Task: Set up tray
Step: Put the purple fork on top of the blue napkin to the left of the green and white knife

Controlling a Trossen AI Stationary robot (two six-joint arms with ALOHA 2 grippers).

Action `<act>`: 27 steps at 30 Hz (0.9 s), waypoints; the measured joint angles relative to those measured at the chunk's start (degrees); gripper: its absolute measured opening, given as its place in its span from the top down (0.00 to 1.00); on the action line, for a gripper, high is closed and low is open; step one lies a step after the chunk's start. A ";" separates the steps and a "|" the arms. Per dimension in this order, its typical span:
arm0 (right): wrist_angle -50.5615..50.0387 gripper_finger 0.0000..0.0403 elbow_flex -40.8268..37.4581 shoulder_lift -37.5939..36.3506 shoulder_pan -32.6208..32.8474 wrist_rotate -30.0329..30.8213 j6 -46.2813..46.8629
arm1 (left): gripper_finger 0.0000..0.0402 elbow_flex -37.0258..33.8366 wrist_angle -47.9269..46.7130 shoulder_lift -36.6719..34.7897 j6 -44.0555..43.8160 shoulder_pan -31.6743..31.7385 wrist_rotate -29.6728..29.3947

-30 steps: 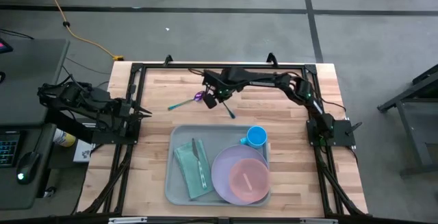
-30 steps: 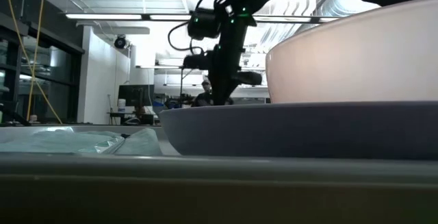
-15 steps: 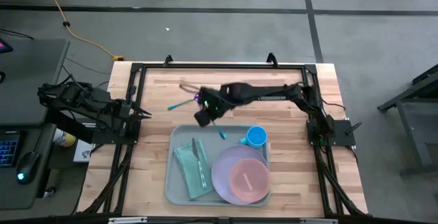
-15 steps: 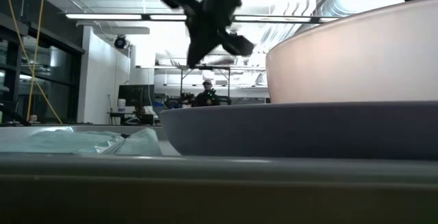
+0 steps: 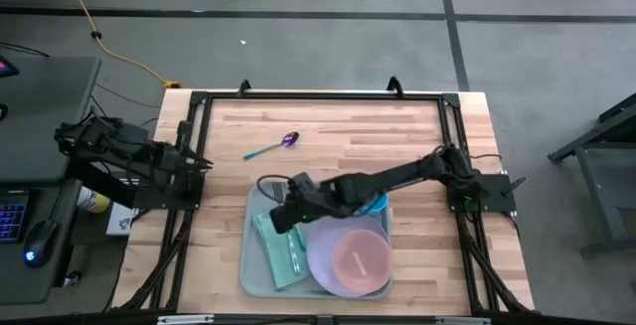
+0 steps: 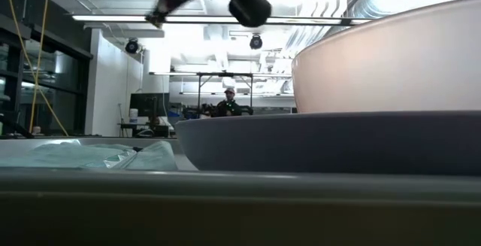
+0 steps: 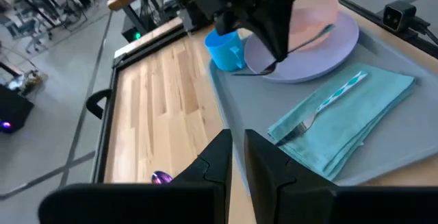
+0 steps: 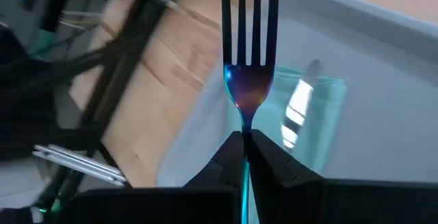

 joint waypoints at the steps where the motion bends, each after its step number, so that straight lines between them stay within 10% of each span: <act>1: 1.30 1.00 0.00 0.37 0.61 0.90 0.24 | 0.82 0.00 0.00 -0.36 0.42 0.00 0.01; 10: 13.64 1.00 2.36 8.68 2.80 0.07 2.97 | 0.82 0.02 -0.06 -1.16 1.61 0.00 1.32; 27: -0.58 1.00 17.22 22.09 2.43 -3.06 10.79 | 0.82 0.02 -0.49 -1.40 1.59 0.00 3.41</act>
